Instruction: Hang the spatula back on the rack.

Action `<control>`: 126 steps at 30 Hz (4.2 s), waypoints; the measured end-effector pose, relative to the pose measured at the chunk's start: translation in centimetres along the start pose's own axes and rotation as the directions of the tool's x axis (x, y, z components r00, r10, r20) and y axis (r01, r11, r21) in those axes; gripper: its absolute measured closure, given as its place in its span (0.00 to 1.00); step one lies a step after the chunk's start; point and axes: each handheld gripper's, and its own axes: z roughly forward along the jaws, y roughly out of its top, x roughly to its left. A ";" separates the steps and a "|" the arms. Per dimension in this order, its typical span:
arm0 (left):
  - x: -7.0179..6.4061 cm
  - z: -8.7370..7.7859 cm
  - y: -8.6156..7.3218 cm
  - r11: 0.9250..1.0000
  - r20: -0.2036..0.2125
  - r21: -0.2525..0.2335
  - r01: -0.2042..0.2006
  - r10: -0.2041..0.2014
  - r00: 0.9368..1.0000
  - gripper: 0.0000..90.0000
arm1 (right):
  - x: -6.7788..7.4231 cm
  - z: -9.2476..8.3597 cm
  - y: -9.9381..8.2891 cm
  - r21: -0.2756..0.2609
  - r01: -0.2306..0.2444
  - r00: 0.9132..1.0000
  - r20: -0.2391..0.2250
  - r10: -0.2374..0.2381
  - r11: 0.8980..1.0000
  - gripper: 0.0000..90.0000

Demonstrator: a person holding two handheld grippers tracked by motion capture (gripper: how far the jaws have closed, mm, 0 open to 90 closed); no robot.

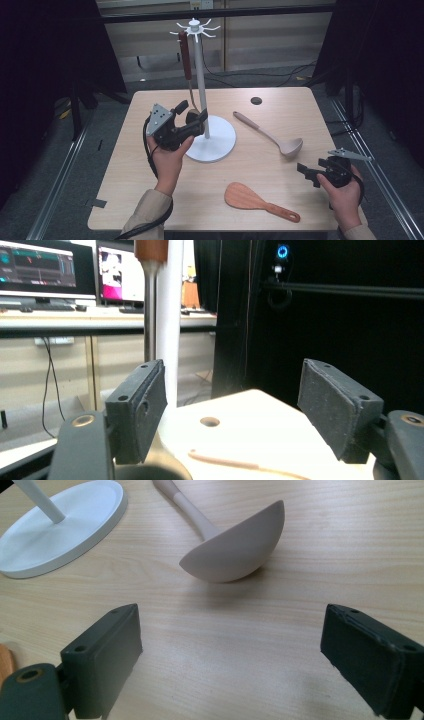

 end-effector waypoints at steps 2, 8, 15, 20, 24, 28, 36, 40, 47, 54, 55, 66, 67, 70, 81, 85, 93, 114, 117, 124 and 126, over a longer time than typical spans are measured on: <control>0.1 -0.4 -0.6 1.000 -0.001 0.016 -0.002 0.002 1.000 0.28 | 0.1 0.1 0.1 0.001 -0.001 1.000 0.008 0.001 1.000 0.10; 0.2 -1.5 -2.5 0.997 -0.007 0.076 -0.003 0.004 1.000 0.28 | 0.4 0.3 0.4 -0.012 0.002 1.000 0.014 -0.002 1.000 0.10; 0.5 -2.9 -3.9 0.992 0.006 0.126 -0.015 0.015 1.000 0.27 | 0.7 0.4 0.8 -0.007 0.020 1.000 0.013 -0.020 1.000 0.10; 0.9 -4.0 -4.7 0.989 -0.009 0.144 -0.011 0.012 1.000 0.26 | 0.6 1.3 1.9 0.003 0.081 0.996 0.031 -0.081 0.997 0.10; 0.8 -4.2 -4.9 0.989 -0.005 0.147 -0.015 0.016 1.000 0.26 | 0.9 2.0 2.8 -0.004 0.128 0.991 0.045 -0.128 0.992 0.11; 0.8 -4.1 -5.0 0.989 -0.004 0.145 -0.022 0.022 1.000 0.26 | 1.0 2.6 3.6 -0.005 0.129 0.990 0.055 -0.129 0.992 0.11; 0.8 -4.0 -5.3 0.987 -0.004 0.156 -0.023 0.023 1.000 0.25 | 0.5 4.0 5.2 -0.005 0.098 0.991 0.095 -0.097 0.995 0.13; 0.8 -4.1 -5.2 0.988 0.000 0.150 -0.021 0.022 1.000 0.25 | 0.2 5.6 5.7 0.029 0.082 0.988 0.127 -0.085 0.996 0.16; 1.1 -4.3 -5.1 0.989 -0.016 0.149 -0.022 0.025 1.000 0.25 | 0.0 7.0 5.6 0.095 0.067 0.983 0.167 -0.083 0.993 0.26; 1.0 -4.4 -5.0 0.988 -0.014 0.148 -0.039 0.041 0.999 0.25 | 0.1 6.9 5.5 0.109 0.013 0.993 0.117 -0.026 0.994 0.45; 1.0 -4.3 -5.0 0.988 -0.010 0.149 -0.040 0.042 0.999 0.25 | 0.2 6.8 5.5 0.114 0.020 0.992 0.121 -0.034 0.993 0.46; 0.8 -4.2 -4.9 0.987 -0.003 0.152 -0.045 0.046 0.999 0.25 | 0.0 5.6 5.8 0.109 -0.035 0.995 0.099 0.024 0.993 0.66; 0.7 -4.2 -4.9 0.988 -0.002 0.149 -0.041 0.042 0.999 0.25 | 0.0 5.6 5.8 0.105 -0.038 0.994 0.101 0.027 0.994 0.67; 0.7 -4.2 -4.9 0.988 0.000 0.147 -0.045 0.045 0.999 0.25 | -0.2 5.6 5.9 0.104 -0.056 0.994 0.103 0.045 0.993 0.72; 0.8 -4.1 -5.0 0.988 -0.005 0.151 -0.037 0.038 0.999 0.25 | 0.5 7.4 6.7 0.190 -0.024 0.983 0.185 -0.012 0.982 0.65; 0.7 -4.2 -4.8 0.988 -0.002 0.147 -0.045 0.046 0.999 0.25 | 0.6 7.6 6.6 0.169 -0.015 0.975 0.223 -0.023 0.985 0.71; 0.8 -4.1 -4.8 0.987 -0.005 0.151 -0.047 0.048 0.999 0.26 | 0.2 5.8 6.6 0.159 -0.102 0.976 0.208 0.068 0.982 0.79; -0.8 -1.9 -4.9 0.987 0.054 0.148 -0.059 0.051 0.997 0.26 | -0.5 0.1 2.7 0.155 -0.115 0.980 0.182 0.086 0.981 0.69; -0.7 -1.7 -4.8 0.986 0.059 0.151 -0.072 0.064 0.996 0.26 | 0.1 0.2 3.3 0.107 -0.016 0.988 0.156 0.000 0.994 0.48; -0.6 -1.8 -5.0 0.988 0.050 0.147 -0.043 0.036 0.998 0.26 | 2.1 1.0 4.9 0.050 0.171 0.982 0.075 -0.174 0.984 0.41; -0.5 -1.9 -5.0 0.988 0.048 0.147 -0.042 0.035 0.998 0.26 | 3.2 1.7 5.4 0.046 0.231 0.972 0.031 -0.232 0.972 0.41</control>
